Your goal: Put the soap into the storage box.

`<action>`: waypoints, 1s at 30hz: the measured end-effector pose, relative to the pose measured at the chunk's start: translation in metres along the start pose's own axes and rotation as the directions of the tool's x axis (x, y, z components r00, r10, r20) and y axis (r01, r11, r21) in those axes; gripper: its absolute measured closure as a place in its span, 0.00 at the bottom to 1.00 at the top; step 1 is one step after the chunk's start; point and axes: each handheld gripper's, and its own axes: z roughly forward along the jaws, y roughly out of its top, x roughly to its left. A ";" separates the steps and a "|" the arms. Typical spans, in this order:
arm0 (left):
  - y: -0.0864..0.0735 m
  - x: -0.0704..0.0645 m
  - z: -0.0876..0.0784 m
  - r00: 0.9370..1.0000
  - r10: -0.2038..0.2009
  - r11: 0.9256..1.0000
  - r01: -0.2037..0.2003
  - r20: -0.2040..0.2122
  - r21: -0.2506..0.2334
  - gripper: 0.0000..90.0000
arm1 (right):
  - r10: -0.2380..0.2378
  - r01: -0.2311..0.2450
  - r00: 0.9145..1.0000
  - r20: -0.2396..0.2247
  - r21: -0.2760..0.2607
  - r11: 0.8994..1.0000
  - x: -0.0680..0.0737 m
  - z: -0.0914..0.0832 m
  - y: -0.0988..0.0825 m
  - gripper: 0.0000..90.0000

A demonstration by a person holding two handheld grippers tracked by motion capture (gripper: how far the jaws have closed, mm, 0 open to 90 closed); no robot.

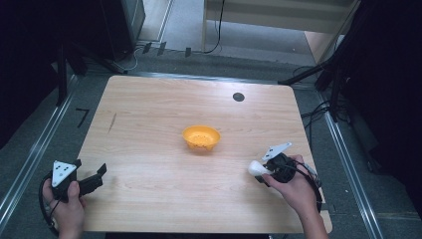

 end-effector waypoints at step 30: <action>0.000 0.001 0.000 1.000 -0.011 1.000 0.011 0.007 0.000 0.15 | -0.107 0.107 0.994 -0.014 -0.003 0.994 -0.002 -0.005 0.052 0.57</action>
